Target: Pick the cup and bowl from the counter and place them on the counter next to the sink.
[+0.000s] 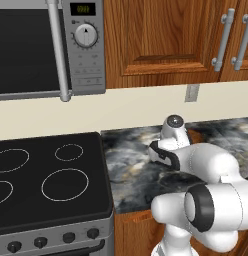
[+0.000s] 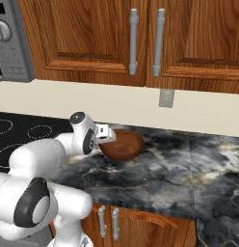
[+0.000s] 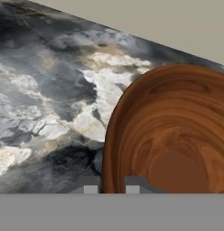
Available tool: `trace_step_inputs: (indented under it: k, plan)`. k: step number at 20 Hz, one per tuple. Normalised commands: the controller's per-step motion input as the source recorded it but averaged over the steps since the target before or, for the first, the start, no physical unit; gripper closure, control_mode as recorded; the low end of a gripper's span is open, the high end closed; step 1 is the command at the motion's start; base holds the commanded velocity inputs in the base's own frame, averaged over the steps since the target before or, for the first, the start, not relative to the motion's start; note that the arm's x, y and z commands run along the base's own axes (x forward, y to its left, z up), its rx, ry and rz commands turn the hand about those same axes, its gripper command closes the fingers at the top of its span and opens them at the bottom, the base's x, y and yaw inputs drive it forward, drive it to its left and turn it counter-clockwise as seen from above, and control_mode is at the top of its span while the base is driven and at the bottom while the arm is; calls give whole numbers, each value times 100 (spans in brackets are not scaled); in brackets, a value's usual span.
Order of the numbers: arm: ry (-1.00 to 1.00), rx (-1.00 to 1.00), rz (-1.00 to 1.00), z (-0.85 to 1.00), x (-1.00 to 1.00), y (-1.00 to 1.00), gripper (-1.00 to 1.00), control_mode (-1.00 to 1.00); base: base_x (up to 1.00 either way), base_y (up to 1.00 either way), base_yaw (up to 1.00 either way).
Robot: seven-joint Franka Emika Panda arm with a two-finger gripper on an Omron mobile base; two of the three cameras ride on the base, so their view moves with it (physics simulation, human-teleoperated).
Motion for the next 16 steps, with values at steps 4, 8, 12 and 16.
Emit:
trace_step_inputs:
  k: [4,8,12,16]
  plan:
    - [0,-4,0,0,-42,0,100,-100,0,0,0]
    - [0,0,0,7,-66,0,100,-100,0,0,0]
    - [0,0,0,57,-57,0,100,-100,0,0,0]
    - [0,0,0,73,-60,0,100,-100,0,0,0]
